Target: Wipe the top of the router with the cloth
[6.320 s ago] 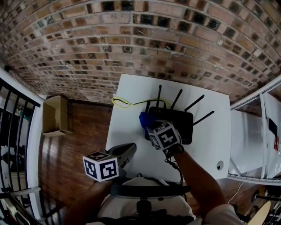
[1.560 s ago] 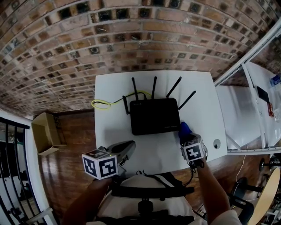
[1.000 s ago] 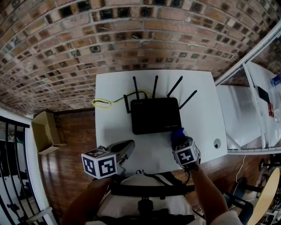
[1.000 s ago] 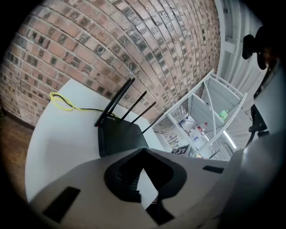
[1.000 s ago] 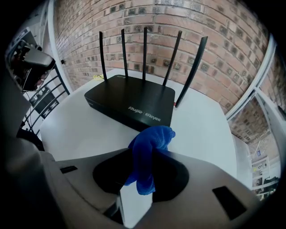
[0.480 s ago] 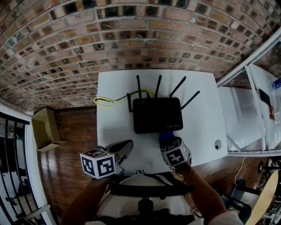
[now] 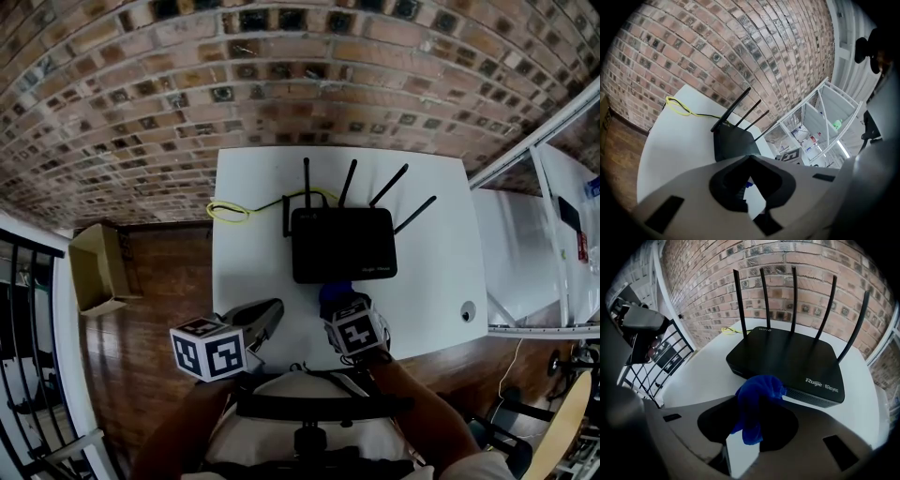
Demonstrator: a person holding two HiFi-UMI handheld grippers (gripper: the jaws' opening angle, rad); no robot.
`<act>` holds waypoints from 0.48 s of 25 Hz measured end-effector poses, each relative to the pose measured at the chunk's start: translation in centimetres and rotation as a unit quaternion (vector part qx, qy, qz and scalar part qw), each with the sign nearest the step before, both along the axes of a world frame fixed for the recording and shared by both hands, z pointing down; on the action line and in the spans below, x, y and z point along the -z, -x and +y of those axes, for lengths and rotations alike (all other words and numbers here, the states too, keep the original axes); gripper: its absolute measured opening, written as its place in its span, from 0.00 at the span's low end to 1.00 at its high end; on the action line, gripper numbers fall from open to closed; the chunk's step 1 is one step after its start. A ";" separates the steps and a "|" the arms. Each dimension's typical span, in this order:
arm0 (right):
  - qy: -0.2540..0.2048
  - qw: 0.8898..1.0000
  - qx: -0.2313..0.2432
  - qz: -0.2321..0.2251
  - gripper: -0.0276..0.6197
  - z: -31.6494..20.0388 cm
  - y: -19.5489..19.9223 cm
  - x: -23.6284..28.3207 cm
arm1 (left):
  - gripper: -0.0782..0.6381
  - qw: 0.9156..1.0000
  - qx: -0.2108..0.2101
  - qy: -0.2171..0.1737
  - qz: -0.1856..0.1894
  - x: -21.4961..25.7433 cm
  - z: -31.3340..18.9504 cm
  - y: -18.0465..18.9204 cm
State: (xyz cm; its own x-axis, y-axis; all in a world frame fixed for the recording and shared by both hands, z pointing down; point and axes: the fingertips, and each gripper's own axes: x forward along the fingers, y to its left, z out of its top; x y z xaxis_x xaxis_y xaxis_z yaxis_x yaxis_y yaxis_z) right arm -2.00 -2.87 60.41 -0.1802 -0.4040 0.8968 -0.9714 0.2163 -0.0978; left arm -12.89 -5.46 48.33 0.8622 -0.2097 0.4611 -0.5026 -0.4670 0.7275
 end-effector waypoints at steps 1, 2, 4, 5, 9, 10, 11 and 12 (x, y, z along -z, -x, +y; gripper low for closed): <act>0.000 1.000 0.000 -0.004 0.24 -0.1 0.5 0.0 | 0.15 1.000 0.001 0.000 0.000 0.0 0.0 0.2; 0.000 1.000 0.000 -0.008 0.24 -0.3 1.1 0.0 | 0.15 1.000 0.002 -0.001 0.001 0.0 0.0 0.4; 0.000 1.000 -0.001 -0.016 0.24 -0.6 2.1 0.1 | 0.15 1.000 0.004 -0.002 0.001 -0.1 -0.1 0.7; 0.001 1.000 -0.003 -0.021 0.24 -0.7 2.6 0.1 | 0.15 1.000 0.005 -0.002 0.002 -0.1 -0.1 0.9; 0.001 0.999 -0.013 -0.046 0.24 -1.2 4.3 -0.1 | 0.15 1.000 0.012 -0.001 0.003 -0.1 -0.2 1.7; 0.001 0.999 -0.013 -0.047 0.24 -1.2 4.6 -0.2 | 0.15 1.000 0.014 -0.003 0.002 0.0 -0.3 2.0; 0.001 0.999 -0.012 -0.046 0.24 -1.3 4.9 -0.2 | 0.15 1.000 0.016 -0.002 0.001 0.0 -0.3 2.3; 0.000 0.999 -0.011 -0.045 0.24 -1.4 5.2 -0.2 | 0.15 1.000 0.017 0.000 0.002 -0.1 -0.2 2.5</act>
State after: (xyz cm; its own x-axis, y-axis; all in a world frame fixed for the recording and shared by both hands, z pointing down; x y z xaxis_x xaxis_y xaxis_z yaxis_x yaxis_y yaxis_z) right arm -7.18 -4.23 60.63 -0.2513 -0.4081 0.8777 -0.9632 0.1946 -0.1853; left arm -15.42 -5.71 48.43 0.8563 -0.2392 0.4578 -0.5156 -0.4499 0.7293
